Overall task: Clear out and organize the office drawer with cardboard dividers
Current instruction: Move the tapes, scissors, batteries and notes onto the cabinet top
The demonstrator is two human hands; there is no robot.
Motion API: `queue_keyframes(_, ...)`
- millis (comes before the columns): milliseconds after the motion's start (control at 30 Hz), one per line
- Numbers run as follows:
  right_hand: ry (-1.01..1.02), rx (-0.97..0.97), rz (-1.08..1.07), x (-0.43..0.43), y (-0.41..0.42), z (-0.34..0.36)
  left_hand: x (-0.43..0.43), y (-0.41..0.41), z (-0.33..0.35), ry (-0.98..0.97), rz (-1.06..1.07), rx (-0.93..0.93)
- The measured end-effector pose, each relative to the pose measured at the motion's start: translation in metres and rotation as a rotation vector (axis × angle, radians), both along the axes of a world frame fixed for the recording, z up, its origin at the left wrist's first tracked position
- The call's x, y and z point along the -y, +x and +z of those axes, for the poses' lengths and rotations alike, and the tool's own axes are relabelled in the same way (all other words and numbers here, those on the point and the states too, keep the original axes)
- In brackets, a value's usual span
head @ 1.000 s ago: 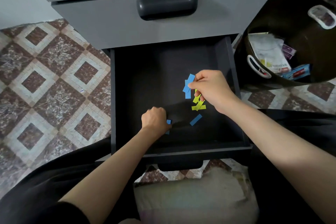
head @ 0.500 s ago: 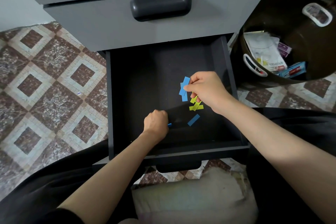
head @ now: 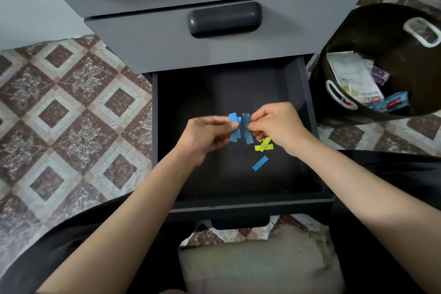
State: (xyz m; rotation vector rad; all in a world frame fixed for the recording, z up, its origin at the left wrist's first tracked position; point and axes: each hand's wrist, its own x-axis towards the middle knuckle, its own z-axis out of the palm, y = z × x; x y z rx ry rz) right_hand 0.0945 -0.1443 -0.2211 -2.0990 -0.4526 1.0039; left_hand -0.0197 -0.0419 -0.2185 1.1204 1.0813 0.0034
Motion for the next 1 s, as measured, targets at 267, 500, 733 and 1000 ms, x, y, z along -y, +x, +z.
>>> queue_keyframes(267,0.085,-0.203,-0.028,0.001,0.001,0.003,0.005,0.001,-0.001,0.030,0.057,-0.002)
queue_keyframes(500,0.076,-0.247,-0.019,0.001,0.001,0.001,0.010,0.004,-0.006,0.082,0.036,-0.043)
queue_keyframes(733,0.075,-0.292,-0.063,0.002,0.003,0.002,0.011,0.006,-0.007,0.013,0.030,-0.027)
queue_keyframes(1000,0.059,-0.288,-0.076,0.003,0.004,0.001,0.013,0.007,-0.011,0.006,0.016,-0.010)
